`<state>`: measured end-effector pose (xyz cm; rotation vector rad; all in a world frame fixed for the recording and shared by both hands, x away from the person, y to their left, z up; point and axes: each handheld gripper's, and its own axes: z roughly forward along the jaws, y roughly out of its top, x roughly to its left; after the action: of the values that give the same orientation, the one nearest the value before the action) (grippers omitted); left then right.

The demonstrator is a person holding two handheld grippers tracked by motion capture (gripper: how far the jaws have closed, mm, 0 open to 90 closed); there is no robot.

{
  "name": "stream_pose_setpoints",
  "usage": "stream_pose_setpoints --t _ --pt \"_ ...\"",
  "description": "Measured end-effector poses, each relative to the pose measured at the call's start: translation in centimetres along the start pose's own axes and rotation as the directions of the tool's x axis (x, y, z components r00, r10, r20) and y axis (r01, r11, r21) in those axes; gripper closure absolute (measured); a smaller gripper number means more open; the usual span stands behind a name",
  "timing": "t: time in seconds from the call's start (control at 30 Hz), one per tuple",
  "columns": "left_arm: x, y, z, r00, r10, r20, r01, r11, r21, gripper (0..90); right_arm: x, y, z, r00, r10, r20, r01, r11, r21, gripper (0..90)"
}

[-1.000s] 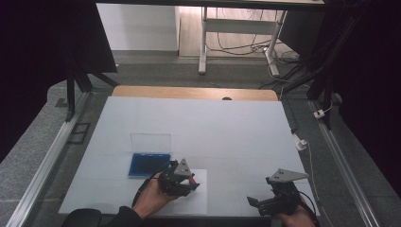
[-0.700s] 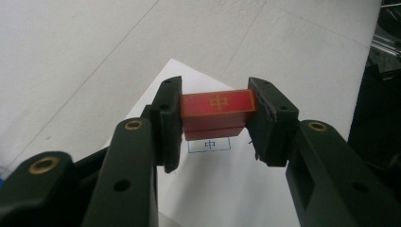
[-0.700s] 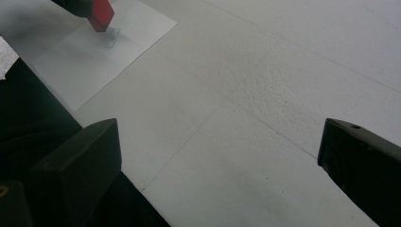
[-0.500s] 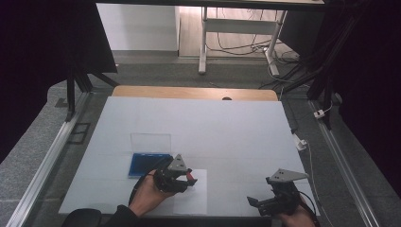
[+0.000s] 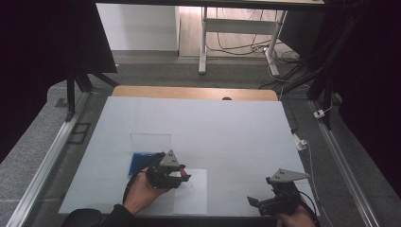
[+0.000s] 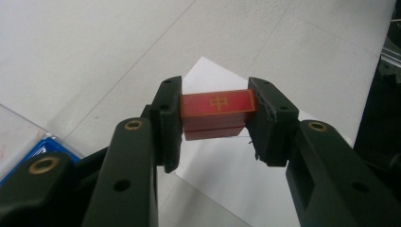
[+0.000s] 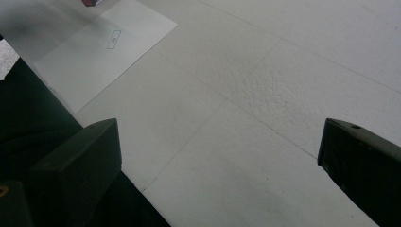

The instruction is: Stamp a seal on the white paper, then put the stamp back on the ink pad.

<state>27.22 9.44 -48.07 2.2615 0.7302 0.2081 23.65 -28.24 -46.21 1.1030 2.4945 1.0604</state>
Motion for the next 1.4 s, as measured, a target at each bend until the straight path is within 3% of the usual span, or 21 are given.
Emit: stream_pose_setpoints --t 0.83,1.1,1.4 --pt "2.0 -0.7 -2.8 0.9979 -0.044 -0.048 0.043 0.9987 -0.029 57.7 0.0 0.0 0.0 1.0 -0.002 0.002 0.002 1.0 0.004 0.3" --pt "3.1 -1.2 -3.6 0.9934 -0.086 -0.076 0.083 0.9958 -0.039 57.7 0.1 0.0 0.0 1.0 -0.004 0.003 0.004 1.0 0.004 0.3" --pt "4.8 -2.2 -4.2 0.9817 -0.146 -0.122 0.141 0.9889 -0.046 57.6 0.1 0.0 0.0 1.0 -0.006 0.004 0.006 1.0 0.002 0.3"
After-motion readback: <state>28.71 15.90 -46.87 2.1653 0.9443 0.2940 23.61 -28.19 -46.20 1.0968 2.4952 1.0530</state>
